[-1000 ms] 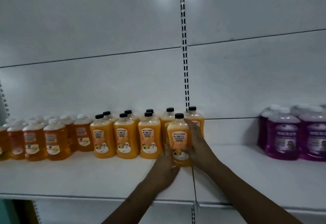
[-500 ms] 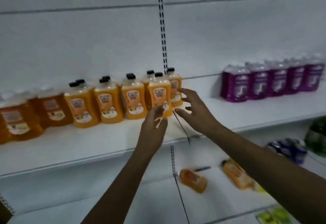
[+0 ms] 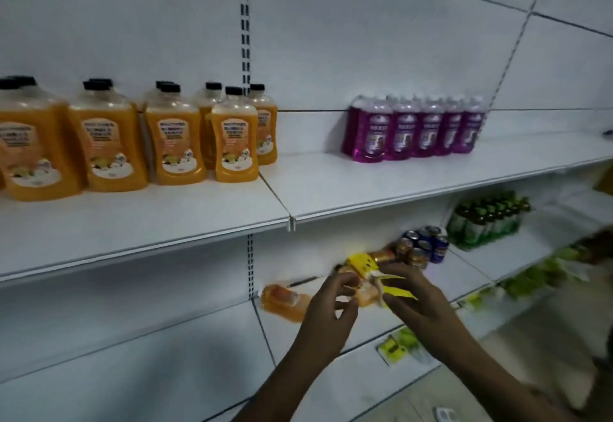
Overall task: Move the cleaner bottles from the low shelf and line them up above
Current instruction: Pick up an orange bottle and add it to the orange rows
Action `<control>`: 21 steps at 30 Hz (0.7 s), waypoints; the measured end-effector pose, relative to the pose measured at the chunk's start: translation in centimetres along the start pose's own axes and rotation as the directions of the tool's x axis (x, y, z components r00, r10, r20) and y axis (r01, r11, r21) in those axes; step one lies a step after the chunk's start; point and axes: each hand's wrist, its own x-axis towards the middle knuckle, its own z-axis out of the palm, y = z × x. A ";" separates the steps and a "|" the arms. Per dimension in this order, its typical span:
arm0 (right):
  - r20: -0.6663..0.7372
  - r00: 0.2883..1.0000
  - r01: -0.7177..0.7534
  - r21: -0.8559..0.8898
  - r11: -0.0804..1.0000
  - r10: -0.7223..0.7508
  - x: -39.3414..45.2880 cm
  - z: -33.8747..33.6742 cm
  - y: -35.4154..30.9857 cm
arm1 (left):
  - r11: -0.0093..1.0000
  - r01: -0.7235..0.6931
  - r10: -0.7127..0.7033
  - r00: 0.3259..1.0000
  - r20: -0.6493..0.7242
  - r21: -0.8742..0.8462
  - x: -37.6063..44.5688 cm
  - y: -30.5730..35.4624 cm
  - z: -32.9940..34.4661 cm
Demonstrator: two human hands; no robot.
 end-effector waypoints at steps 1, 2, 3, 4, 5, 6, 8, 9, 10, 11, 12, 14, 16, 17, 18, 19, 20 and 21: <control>-0.025 0.999 -0.023 0.017 1.000 0.024 0.0 0.7 1.4 | 0.999 0.032 -0.032 0.999 0.010 0.001 0.4 -1.2 0.7; -0.044 0.998 -0.045 0.026 0.999 0.046 0.0 1.3 2.8 | 0.998 0.066 -0.066 0.998 0.021 0.004 0.7 -2.5 1.5; -0.054 0.996 -0.071 0.034 0.997 0.073 0.1 1.8 4.3 | 0.995 0.099 -0.100 0.995 0.031 0.011 1.0 -3.7 2.2; -0.058 0.993 -0.104 0.047 0.993 0.107 0.3 2.2 5.6 | 0.992 0.128 -0.129 0.991 0.039 0.022 1.3 -4.9 2.6; -0.057 0.988 -0.139 0.063 0.988 0.142 0.6 2.4 7.2 | 0.987 0.157 -0.159 0.986 0.050 0.040 1.7 -6.2 3.3; -0.058 0.984 -0.166 0.077 0.983 0.171 1.0 2.6 8.7 | 0.981 0.186 -0.190 0.980 0.057 0.061 2.2 -7.5 3.8; -0.066 0.976 -0.202 0.090 0.975 0.209 2.2 2.8 11.9 | 0.963 0.254 -0.259 0.964 0.056 0.089 3.4 -10.1 4.9; -0.078 0.971 -0.220 0.096 0.971 0.228 3.0 2.8 13.4 | 0.954 0.286 -0.291 0.955 0.053 0.093 4.1 -11.2 5.3; -0.094 0.965 -0.236 0.105 0.966 0.245 4.0 2.7 15.3 | 0.943 0.320 -0.326 0.944 0.050 0.091 5.1 -12.5 5.8; -0.109 0.960 -0.248 0.109 0.963 0.259 4.9 2.4 17.1 | 0.931 0.355 -0.360 0.932 0.046 0.089 6.2 -13.8 6.5; -0.119 0.959 -0.247 0.101 0.964 0.258 6.1 2.1 19.2 | 0.913 0.399 -0.403 0.914 0.037 0.078 7.4 -15.3 7.3; -0.127 0.953 -0.267 0.073 0.961 0.275 8.6 1.5 23.1 | 0.856 0.517 -0.518 0.855 0.035 0.029 9.6 -18.0 8.5; -0.088 0.943 -0.318 0.042 0.947 0.320 11.8 0.7 27.5 | 0.774 0.633 -0.632 0.774 0.035 -0.029 12.3 -21.0 10.2; -0.053 0.942 -0.332 0.016 0.943 0.332 13.5 0.5 29.8 | 0.721 0.690 -0.689 0.723 0.044 -0.062 13.9 -22.3 11.2; -0.012 0.938 -0.347 -0.001 0.938 0.347 15.3 0.6 31.9 | 0.664 0.740 -0.739 0.671 0.060 -0.103 15.5 -23.6 12.2; 0.036 0.935 -0.352 -0.014 0.936 0.352 16.8 0.8 33.7 | 0.603 0.781 -0.780 0.620 0.088 -0.161 16.7 -24.2 13.0; 0.098 0.929 -0.353 -0.053 0.934 0.357 18.2 1.1 35.8 | 0.535 0.810 -0.817 0.569 0.097 -0.241 18.0 -25.5 14.2; 0.160 0.917 -0.351 -0.108 0.930 0.365 19.5 1.3 37.4 | 0.483 0.823 -0.845 0.527 0.087 -0.298 19.2 -26.5 15.1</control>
